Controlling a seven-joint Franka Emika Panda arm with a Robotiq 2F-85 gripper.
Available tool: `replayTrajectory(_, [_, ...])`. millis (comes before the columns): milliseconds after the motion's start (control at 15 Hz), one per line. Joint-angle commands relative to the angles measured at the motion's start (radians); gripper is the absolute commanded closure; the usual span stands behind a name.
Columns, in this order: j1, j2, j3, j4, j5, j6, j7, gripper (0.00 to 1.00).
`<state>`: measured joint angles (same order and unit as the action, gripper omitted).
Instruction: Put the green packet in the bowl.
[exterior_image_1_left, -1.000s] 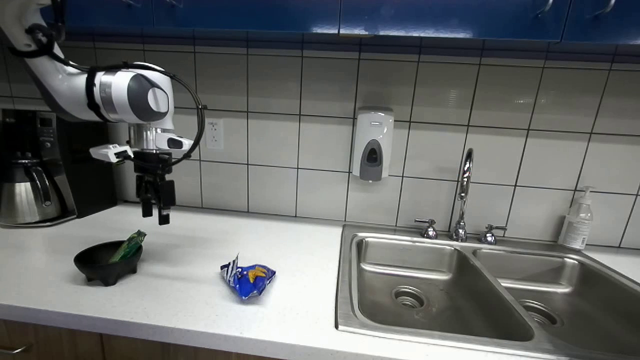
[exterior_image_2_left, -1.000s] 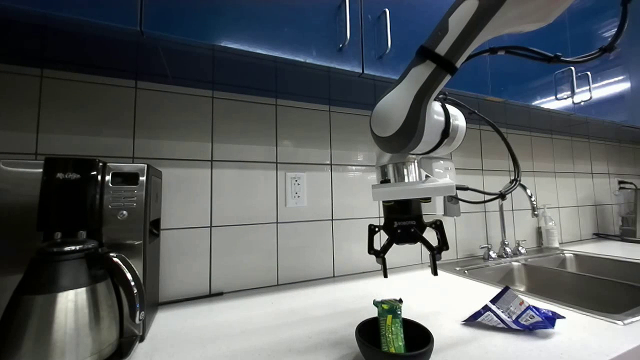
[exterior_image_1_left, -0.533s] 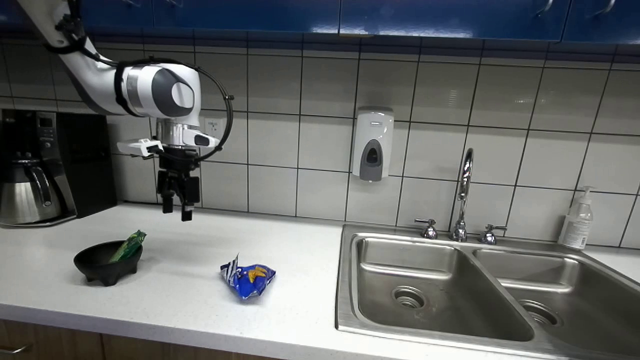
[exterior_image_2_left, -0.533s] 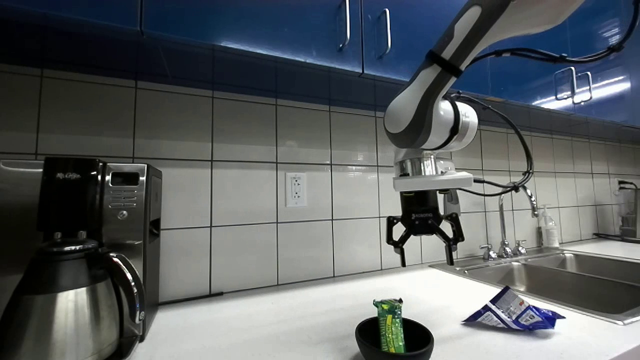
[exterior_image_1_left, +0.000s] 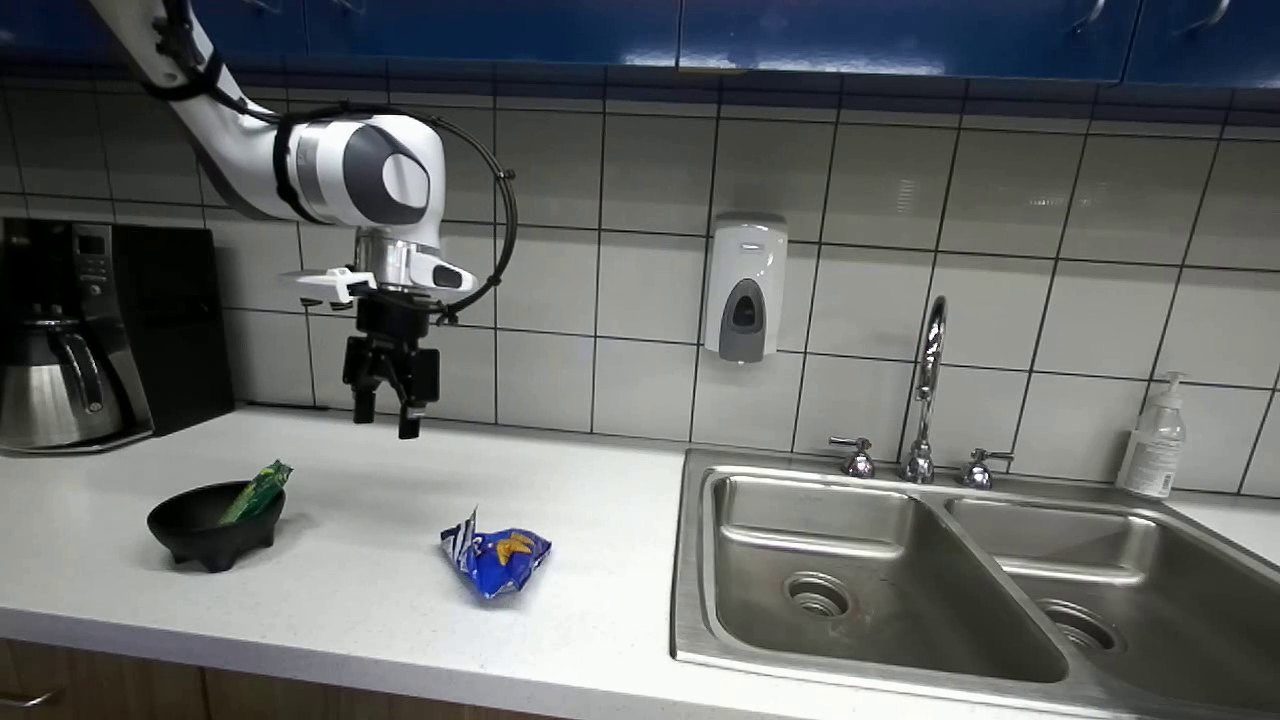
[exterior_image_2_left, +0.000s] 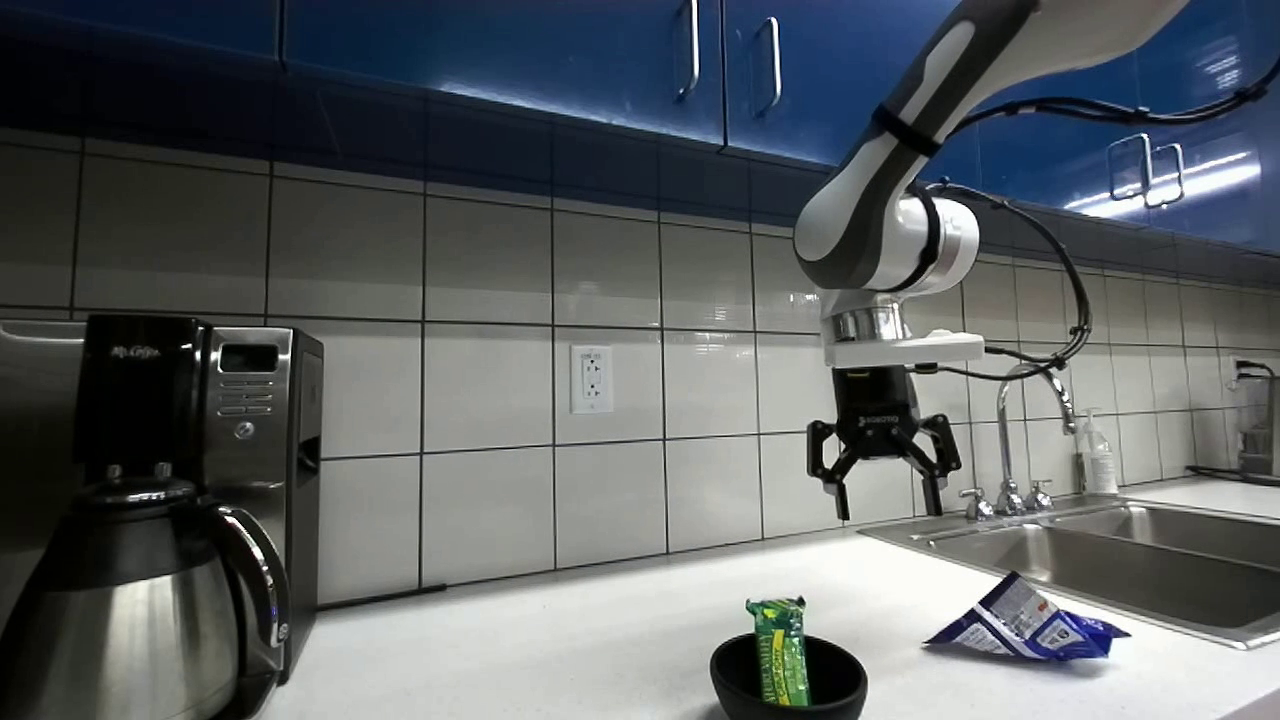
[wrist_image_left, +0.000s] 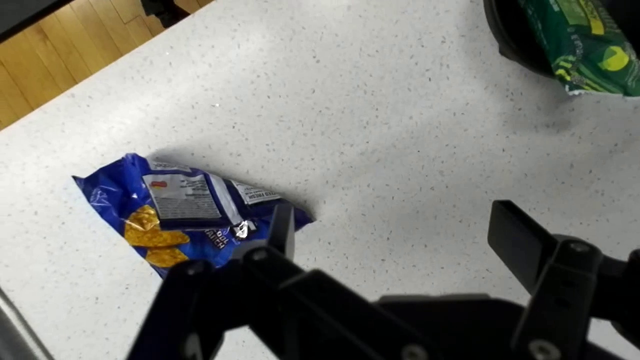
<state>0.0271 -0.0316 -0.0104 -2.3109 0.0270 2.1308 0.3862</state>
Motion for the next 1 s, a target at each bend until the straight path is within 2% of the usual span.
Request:
replayTrajectory(0, [-0.010, -0.042, 0.005, -0.006, 0.005, -0.079, -0.100, 0.00])
replayTrajectory(933, [-0.019, -0.194, -0.001, -0.141, 0.003, -0.075, -0.228, 0.00])
